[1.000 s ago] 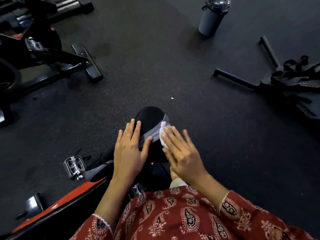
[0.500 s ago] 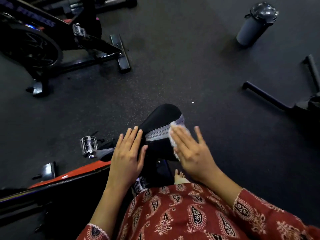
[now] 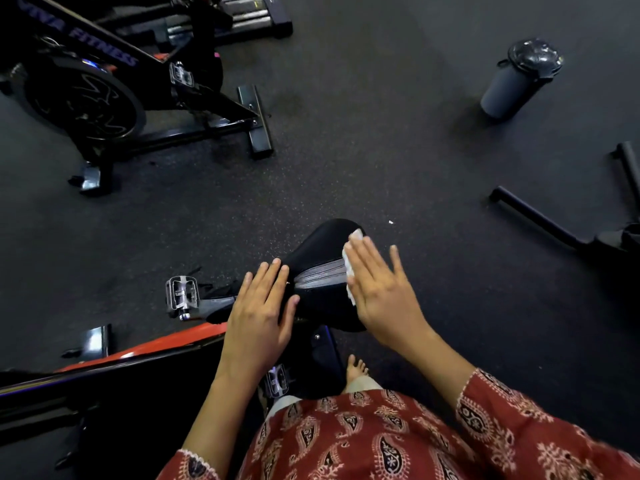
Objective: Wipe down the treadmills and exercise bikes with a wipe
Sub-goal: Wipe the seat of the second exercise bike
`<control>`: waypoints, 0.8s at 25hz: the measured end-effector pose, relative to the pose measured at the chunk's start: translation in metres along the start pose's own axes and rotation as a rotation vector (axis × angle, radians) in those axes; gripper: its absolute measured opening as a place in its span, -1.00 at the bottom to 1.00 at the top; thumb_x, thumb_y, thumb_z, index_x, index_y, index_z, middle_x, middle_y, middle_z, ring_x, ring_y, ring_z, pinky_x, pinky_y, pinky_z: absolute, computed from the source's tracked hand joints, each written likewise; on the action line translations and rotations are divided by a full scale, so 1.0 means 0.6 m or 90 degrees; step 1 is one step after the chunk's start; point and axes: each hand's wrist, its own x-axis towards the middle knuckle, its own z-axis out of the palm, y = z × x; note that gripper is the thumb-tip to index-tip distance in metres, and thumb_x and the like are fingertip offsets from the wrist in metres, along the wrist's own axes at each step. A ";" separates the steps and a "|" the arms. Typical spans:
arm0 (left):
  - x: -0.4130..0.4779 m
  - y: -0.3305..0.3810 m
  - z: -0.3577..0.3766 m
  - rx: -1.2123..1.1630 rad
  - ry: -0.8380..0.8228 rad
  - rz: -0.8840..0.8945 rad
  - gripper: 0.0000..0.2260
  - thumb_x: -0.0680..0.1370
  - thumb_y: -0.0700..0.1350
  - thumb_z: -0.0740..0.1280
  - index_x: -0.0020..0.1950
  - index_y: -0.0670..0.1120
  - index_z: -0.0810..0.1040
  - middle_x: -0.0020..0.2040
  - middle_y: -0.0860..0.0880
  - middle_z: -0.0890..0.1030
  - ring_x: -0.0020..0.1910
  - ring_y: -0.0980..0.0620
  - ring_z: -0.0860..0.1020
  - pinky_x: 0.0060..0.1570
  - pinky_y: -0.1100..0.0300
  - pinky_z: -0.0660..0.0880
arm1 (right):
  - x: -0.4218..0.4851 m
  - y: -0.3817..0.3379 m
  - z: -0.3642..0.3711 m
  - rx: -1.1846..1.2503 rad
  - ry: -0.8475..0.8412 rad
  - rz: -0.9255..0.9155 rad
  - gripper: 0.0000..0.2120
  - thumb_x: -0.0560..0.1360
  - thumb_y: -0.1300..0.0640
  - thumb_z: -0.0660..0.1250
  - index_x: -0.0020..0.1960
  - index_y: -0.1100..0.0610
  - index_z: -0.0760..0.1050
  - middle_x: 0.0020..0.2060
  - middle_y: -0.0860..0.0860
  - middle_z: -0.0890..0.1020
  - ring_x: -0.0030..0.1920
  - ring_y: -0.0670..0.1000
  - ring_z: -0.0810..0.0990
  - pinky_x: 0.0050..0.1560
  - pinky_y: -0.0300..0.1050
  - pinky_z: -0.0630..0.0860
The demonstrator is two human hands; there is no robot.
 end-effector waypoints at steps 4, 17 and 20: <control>0.002 0.002 -0.003 0.003 -0.003 -0.002 -0.56 0.56 -0.02 0.14 0.30 -0.28 0.50 0.31 -0.23 0.50 0.28 -0.22 0.48 0.36 0.03 0.18 | 0.093 -0.050 0.010 0.003 -0.085 0.101 -0.50 0.61 0.13 -0.06 0.43 0.39 0.26 0.44 0.29 0.29 0.49 0.25 0.18 0.46 0.16 0.00; -0.001 0.001 -0.004 -0.014 -0.014 -0.013 -0.55 0.56 -0.01 0.14 0.31 -0.26 0.49 0.32 -0.21 0.49 0.29 -0.18 0.48 0.35 0.03 0.21 | 0.104 -0.034 0.005 0.045 -0.112 0.083 -0.41 0.58 0.04 -0.16 0.43 0.38 0.27 0.43 0.28 0.30 0.48 0.25 0.19 0.48 0.13 0.04; -0.001 0.004 -0.002 -0.013 -0.008 -0.026 -0.55 0.54 -0.03 0.15 0.31 -0.27 0.49 0.31 -0.22 0.50 0.28 -0.20 0.48 0.35 0.03 0.20 | 0.126 -0.086 0.020 0.059 -0.190 -0.053 -0.32 0.50 0.02 -0.26 0.32 0.37 0.39 0.31 0.30 0.44 0.40 0.28 0.31 0.45 0.13 0.09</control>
